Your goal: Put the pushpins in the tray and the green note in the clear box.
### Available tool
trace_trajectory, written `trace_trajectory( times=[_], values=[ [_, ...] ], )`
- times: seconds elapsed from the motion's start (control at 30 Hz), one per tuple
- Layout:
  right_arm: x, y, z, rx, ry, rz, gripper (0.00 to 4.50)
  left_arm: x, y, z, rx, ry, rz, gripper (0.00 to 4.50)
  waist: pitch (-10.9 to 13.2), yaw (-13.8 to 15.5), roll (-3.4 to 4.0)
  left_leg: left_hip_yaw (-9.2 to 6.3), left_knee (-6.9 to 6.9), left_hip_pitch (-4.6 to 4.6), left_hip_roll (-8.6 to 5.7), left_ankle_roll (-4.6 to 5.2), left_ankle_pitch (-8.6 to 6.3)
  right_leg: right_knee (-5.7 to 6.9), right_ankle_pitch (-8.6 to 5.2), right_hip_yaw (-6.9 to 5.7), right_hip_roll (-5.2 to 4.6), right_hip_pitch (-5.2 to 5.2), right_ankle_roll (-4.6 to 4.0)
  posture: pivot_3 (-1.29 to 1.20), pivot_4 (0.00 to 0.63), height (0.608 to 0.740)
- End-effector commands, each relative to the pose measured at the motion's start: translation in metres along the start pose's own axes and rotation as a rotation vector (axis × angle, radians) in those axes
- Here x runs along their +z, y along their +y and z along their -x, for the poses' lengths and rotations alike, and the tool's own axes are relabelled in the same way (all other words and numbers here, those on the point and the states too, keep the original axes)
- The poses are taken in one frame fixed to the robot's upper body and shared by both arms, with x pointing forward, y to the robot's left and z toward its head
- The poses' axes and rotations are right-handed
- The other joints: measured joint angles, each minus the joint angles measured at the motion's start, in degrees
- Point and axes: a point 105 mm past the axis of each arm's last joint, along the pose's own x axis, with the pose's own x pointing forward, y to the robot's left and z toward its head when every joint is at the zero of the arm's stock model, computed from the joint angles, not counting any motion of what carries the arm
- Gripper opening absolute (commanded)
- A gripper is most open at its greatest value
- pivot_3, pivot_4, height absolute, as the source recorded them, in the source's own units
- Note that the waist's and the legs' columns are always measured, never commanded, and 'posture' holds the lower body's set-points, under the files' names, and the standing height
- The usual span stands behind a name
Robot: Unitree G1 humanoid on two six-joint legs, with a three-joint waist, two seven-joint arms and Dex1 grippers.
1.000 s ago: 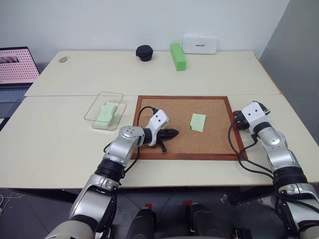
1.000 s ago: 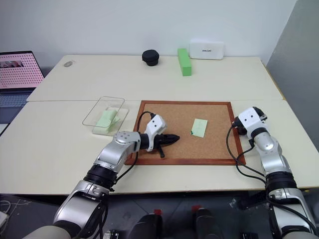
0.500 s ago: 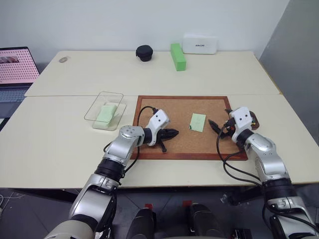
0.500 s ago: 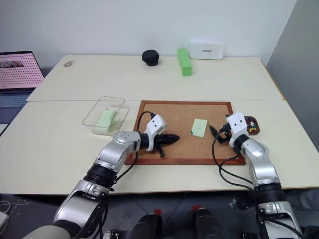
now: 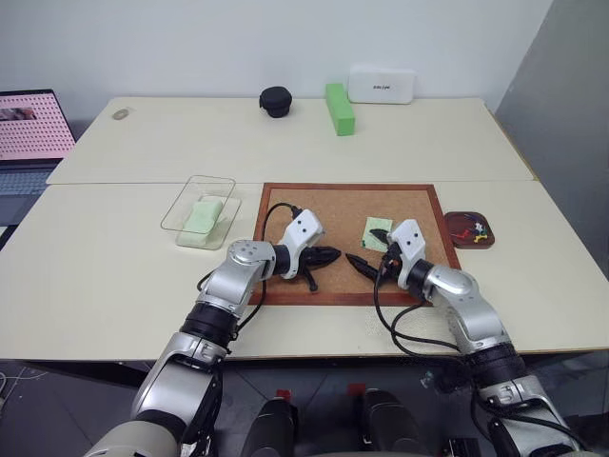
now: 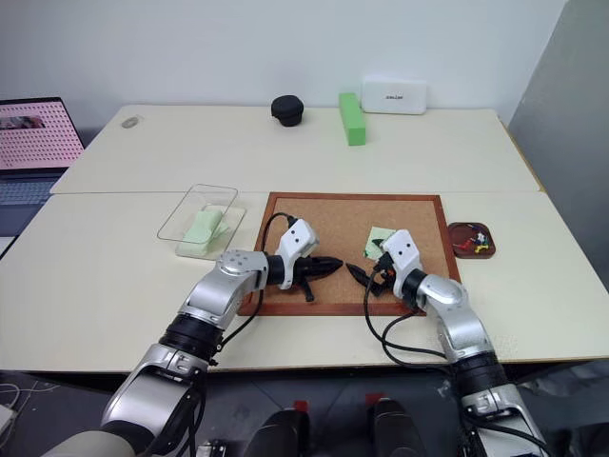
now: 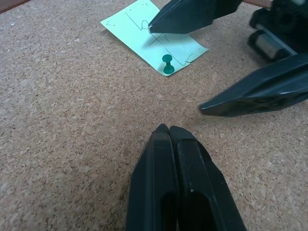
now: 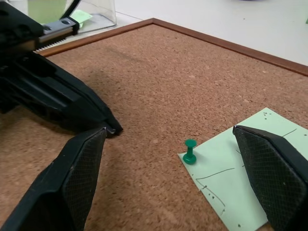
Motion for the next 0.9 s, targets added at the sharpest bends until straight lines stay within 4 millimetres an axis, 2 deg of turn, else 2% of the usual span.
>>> trace_trajectory(
  times=[0.03, 0.17, 0.3, 0.47, 0.8, 0.9],
  values=[
    [0.0125, -0.0049, -0.0112, 0.003, -0.043, 0.033, 4.46, -0.0197, -0.0018, 0.0021, 0.003, 0.077, 0.032, 0.00, 0.00, -0.12, 0.00, 0.01, 0.00, 0.00, 0.00, 0.00, 0.00, 0.00, 0.00, 0.01, 0.00, 0.00, 0.00, 0.00, 0.150, 0.740],
    [0.0092, -0.0061, -0.0149, 0.005, -0.041, 0.030, 3.87, -0.0188, -0.0015, 0.0029, 0.009, 0.074, 0.035, 0.00, 0.00, -0.16, 0.00, 0.01, 0.00, 0.01, 0.01, 0.00, 0.00, 0.02, 0.00, 0.01, 0.01, -0.01, 0.00, 0.00, 0.150, 0.740],
    [0.0083, -0.0057, -0.0163, 0.011, -0.043, 0.030, 2.95, -0.0196, -0.0020, 0.0038, 0.010, 0.078, 0.034, 0.00, 0.00, -0.16, 0.00, 0.01, 0.00, 0.01, 0.00, 0.00, 0.00, 0.02, 0.00, 0.01, 0.00, -0.01, 0.00, 0.00, 0.150, 0.740],
    [0.0076, -0.0074, -0.0158, 0.007, -0.042, 0.037, 2.10, -0.0194, -0.0018, 0.0042, 0.012, 0.078, 0.034, 0.00, 0.00, -0.35, 0.00, 0.01, 0.00, 0.02, 0.01, 0.00, 0.00, 0.03, 0.00, 0.01, 0.00, -0.01, 0.00, 0.00, 0.150, 0.740],
    [0.0048, -0.0082, -0.0125, 0.000, -0.036, 0.041, 0.01, -0.0185, -0.0017, 0.0034, 0.009, 0.076, 0.034, 0.00, 0.00, -0.41, 0.00, 0.01, 0.00, 0.02, 0.00, 0.00, 0.00, 0.03, 0.00, 0.01, 0.00, -0.01, 0.00, 0.00, 0.150, 0.740],
    [0.0039, -0.0096, -0.0107, -0.003, -0.032, 0.040, 0.01, -0.0183, -0.0009, 0.0037, 0.011, 0.076, 0.034, 0.00, 0.00, -0.40, 0.00, 0.00, 0.00, 0.02, 0.00, 0.00, 0.00, 0.03, 0.00, 0.01, 0.00, -0.01, 0.00, 0.00, 0.150, 0.740]
  ],
)
